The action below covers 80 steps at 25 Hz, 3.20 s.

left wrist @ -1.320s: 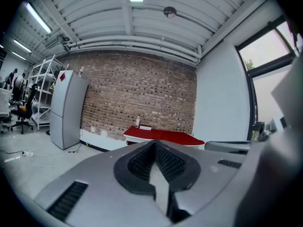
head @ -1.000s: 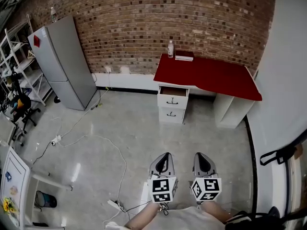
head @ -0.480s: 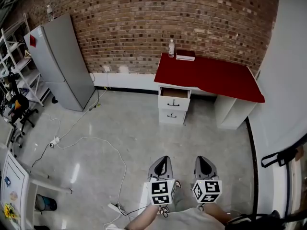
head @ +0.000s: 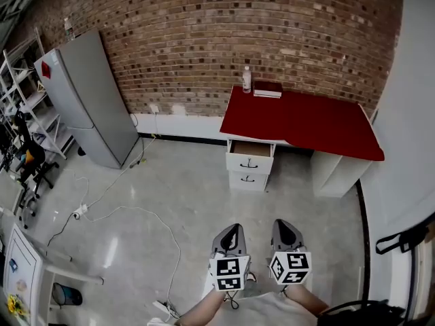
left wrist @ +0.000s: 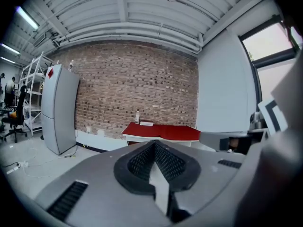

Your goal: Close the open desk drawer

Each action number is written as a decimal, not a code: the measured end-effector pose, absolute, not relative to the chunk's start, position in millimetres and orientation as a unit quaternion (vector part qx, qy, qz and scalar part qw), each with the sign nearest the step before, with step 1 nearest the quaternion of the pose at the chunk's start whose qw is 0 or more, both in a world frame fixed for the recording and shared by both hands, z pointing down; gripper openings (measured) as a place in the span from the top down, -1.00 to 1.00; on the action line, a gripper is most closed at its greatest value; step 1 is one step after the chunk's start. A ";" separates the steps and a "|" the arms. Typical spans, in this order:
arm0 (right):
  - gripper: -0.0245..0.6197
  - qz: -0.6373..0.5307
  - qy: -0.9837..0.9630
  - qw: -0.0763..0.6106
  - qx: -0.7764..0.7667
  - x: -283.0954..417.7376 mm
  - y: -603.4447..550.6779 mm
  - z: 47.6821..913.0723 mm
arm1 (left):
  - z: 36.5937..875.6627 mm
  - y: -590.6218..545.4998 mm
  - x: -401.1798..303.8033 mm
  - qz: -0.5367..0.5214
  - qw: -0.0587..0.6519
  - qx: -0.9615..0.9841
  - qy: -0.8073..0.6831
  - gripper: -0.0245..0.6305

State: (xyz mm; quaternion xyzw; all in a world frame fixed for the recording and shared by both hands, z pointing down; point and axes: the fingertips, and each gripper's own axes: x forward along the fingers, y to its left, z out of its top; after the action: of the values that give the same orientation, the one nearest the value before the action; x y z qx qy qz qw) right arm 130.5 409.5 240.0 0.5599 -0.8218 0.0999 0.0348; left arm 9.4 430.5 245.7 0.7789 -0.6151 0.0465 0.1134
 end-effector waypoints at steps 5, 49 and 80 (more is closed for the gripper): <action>0.93 0.084 -0.834 0.046 0.543 128.6 369.1 232.9 | 238.7 388.5 12.0 0.045 0.104 0.768 -0.630 0.93; 0.93 0.089 -0.816 0.073 0.567 106.1 89.2 257.9 | 255.3 99.6 -17.7 0.077 0.096 0.785 -0.607 0.93; 0.93 0.165 -0.764 0.106 0.615 72.2 -84.0 347.4 | 343.6 -96.0 -53.9 0.144 0.160 0.818 -0.533 0.93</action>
State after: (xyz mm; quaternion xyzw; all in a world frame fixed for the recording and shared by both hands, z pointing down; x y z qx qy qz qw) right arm 72.2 -84.0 347.4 0.6150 -0.7637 0.1650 0.1060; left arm -53.9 -96.0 343.6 0.8180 -0.5335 0.1442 0.1595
